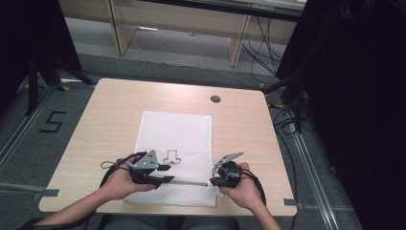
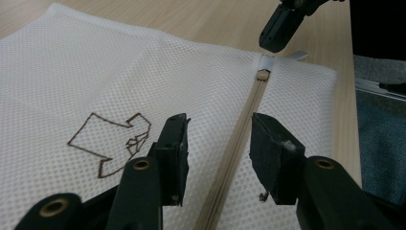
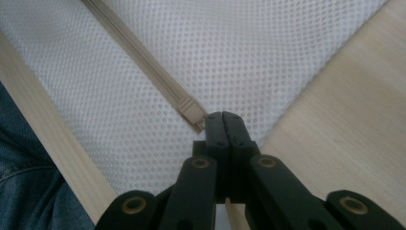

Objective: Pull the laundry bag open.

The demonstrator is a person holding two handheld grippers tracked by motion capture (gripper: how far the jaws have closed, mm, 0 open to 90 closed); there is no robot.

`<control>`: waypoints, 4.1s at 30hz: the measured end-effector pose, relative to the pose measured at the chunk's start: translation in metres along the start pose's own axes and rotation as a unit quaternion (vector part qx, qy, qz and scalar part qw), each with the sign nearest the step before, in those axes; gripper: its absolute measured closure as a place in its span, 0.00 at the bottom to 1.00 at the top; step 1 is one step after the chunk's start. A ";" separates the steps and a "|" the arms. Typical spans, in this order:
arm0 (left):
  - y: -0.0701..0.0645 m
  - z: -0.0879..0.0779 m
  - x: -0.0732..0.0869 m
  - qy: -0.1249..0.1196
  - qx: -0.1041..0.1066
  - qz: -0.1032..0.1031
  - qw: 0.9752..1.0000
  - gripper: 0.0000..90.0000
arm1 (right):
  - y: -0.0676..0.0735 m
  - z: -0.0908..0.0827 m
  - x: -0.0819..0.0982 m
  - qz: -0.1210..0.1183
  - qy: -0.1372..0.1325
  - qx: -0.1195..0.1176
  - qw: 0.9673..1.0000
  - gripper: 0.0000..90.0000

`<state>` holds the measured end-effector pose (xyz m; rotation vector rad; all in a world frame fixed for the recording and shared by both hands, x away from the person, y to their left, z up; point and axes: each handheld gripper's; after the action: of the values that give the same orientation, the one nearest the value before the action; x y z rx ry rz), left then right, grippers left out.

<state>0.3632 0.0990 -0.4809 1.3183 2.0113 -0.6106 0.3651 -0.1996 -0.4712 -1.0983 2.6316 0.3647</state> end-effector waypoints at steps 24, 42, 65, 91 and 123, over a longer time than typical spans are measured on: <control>-0.030 0.078 -0.052 0.062 0.045 0.063 0.995 0.78 | 0.000 0.015 -0.002 0.003 0.033 0.004 0.999 1.00; -0.030 0.096 -0.054 0.087 0.056 0.076 0.992 0.80 | -0.001 0.015 -0.003 0.009 0.034 -0.001 0.999 1.00; -0.031 0.100 -0.061 0.104 0.056 0.076 0.990 0.90 | -0.002 0.015 -0.002 0.013 0.034 -0.008 0.999 1.00; -0.029 0.090 -0.061 0.108 0.056 0.080 0.989 0.91 | 0.000 0.015 -0.003 -0.001 0.038 0.003 0.999 1.00; -0.028 0.080 -0.059 0.109 0.054 0.084 0.989 0.91 | 0.000 0.016 -0.003 0.005 0.036 0.001 0.999 1.00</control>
<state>0.3749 -0.0036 -0.4915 1.6636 2.0327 -0.5212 0.3695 -0.1927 -0.4848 -1.1189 2.7008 0.3295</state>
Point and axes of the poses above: each handheld gripper's, and its own axes: z roughly forward along the jaws, x roughly out of its underside, y roughly to its left, and after that the axes turned 10 degrees about y, right-handed
